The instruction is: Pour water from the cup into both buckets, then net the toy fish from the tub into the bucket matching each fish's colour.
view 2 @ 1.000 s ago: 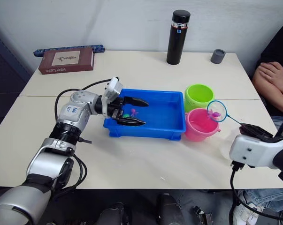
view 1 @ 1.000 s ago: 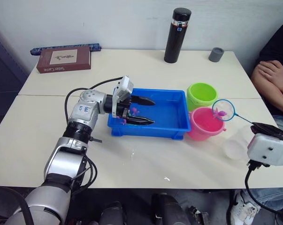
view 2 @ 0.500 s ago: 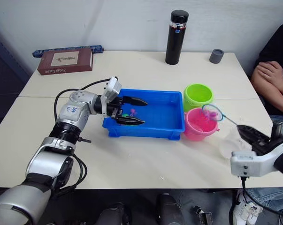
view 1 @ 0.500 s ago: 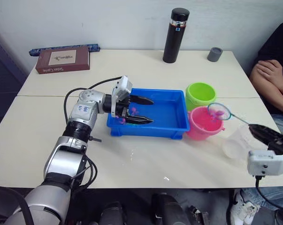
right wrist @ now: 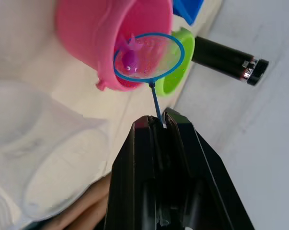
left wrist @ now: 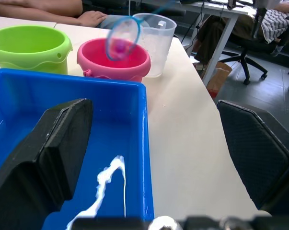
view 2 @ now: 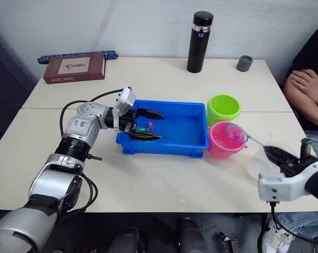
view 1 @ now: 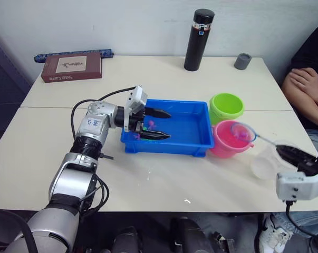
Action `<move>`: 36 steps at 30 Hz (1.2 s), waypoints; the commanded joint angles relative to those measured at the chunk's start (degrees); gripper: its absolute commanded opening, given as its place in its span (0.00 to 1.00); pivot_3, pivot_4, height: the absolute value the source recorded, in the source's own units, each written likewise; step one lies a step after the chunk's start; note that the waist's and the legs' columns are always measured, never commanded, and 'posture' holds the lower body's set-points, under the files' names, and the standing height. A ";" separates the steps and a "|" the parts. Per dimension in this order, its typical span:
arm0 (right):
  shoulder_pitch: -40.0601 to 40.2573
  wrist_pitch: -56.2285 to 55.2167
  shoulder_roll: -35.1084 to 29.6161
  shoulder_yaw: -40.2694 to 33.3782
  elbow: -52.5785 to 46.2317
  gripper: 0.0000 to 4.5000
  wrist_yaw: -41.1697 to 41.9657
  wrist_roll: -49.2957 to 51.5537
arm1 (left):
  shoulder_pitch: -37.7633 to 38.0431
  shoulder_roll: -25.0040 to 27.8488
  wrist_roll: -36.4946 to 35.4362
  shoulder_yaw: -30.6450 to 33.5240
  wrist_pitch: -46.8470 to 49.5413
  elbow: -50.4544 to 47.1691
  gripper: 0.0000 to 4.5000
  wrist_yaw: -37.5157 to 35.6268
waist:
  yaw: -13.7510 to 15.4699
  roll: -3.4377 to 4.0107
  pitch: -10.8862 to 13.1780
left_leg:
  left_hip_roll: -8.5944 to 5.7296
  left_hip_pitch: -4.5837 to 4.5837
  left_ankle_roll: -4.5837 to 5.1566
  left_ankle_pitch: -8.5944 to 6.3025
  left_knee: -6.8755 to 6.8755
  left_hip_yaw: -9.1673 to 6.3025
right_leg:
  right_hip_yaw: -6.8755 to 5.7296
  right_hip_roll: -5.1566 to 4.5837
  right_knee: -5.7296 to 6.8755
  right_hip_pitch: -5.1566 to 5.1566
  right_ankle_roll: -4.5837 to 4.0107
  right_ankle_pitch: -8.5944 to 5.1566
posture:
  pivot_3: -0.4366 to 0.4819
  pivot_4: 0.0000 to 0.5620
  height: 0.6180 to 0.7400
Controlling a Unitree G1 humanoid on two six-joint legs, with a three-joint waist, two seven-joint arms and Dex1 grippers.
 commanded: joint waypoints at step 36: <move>-7.66 1.75 0.91 -2.44 -2.12 0.00 1.30 0.68 | -2.64 -1.02 0.80 2.28 -1.07 0.09 0.99 0.18 | 0.12 0.01 0.01 | -0.04 -0.02 0.10 0.01 0.06 0.01 | 0.07 0.00 -0.01 0.01 0.14 0.08 | 0.48 0.27 1.00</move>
